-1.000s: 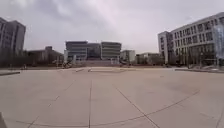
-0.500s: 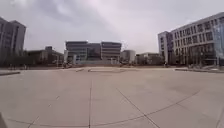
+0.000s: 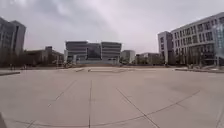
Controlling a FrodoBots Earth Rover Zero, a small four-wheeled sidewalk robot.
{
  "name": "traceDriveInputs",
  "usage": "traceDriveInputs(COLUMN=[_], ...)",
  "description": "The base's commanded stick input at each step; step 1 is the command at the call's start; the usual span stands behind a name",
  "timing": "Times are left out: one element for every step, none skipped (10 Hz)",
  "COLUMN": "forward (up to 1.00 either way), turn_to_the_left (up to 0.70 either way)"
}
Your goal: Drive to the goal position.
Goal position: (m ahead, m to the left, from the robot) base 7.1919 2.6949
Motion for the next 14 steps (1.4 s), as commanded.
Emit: traceDriveInputs(forward=[0.02,0.04,0.04,0.04,0.04,0.04,0.04,0.04,0.02,0.04,0.04,0.04,0.04,0.04], turn_to_the_left=[0.0,0.0,0.0,0.0,0.0,0.0,0.0,0.0,0.0,0.0,0.0,0.0,0.0,0.0])
